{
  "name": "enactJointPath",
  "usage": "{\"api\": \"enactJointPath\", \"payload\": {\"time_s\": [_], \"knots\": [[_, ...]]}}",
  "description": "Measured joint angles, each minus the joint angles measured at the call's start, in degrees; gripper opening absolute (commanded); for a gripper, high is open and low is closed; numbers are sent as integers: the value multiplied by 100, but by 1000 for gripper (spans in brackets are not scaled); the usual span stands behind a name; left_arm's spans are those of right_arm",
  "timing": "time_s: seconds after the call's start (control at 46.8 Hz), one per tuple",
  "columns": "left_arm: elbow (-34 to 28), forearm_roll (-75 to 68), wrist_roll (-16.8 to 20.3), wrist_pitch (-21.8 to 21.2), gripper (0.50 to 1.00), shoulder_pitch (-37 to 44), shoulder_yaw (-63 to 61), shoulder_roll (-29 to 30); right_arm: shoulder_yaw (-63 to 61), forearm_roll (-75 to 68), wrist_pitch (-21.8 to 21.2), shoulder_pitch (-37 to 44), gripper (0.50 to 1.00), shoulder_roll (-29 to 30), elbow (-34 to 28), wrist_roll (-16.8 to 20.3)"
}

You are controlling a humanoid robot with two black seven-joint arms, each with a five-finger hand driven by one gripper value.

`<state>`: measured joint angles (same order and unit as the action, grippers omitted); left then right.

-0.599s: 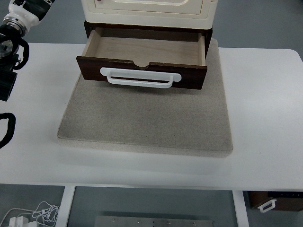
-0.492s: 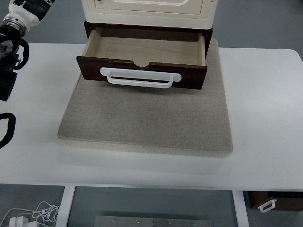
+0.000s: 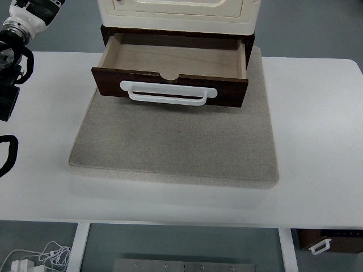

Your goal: Close drawer under combined cabinet

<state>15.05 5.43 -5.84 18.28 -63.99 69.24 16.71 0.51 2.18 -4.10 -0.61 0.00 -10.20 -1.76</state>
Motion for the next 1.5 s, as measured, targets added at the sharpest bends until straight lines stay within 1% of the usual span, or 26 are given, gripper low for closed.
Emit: {"api": "enactJointPath", "payload": {"time_s": [0.342,0.492,0.62,0.706,0.812,1.133,1.368,1.497], "knots": [[35,-11,30,97,996,-41,-29,11,0,0,0,0,952,0,0,0],[54,-16,31,99,996,-228,-161,86,0,0,0,0,952,0,0,1],[65,-23,31,132,996,-509,-345,315,0,0,3,-1,952,0,0,1],[155,-21,50,228,996,-633,-365,505,0,1,3,-1,952,0,0,1],[369,-22,104,343,996,-728,-390,754,1,1,1,1,952,0,0,0],[1018,-34,117,373,996,-1114,-1108,1274,-1,1,0,-1,952,0,0,1],[2020,-539,155,441,994,-1112,-1285,1588,1,1,3,1,952,0,0,0],[2670,-775,155,433,992,-1108,-1290,1765,1,1,2,1,952,0,0,0]]}}
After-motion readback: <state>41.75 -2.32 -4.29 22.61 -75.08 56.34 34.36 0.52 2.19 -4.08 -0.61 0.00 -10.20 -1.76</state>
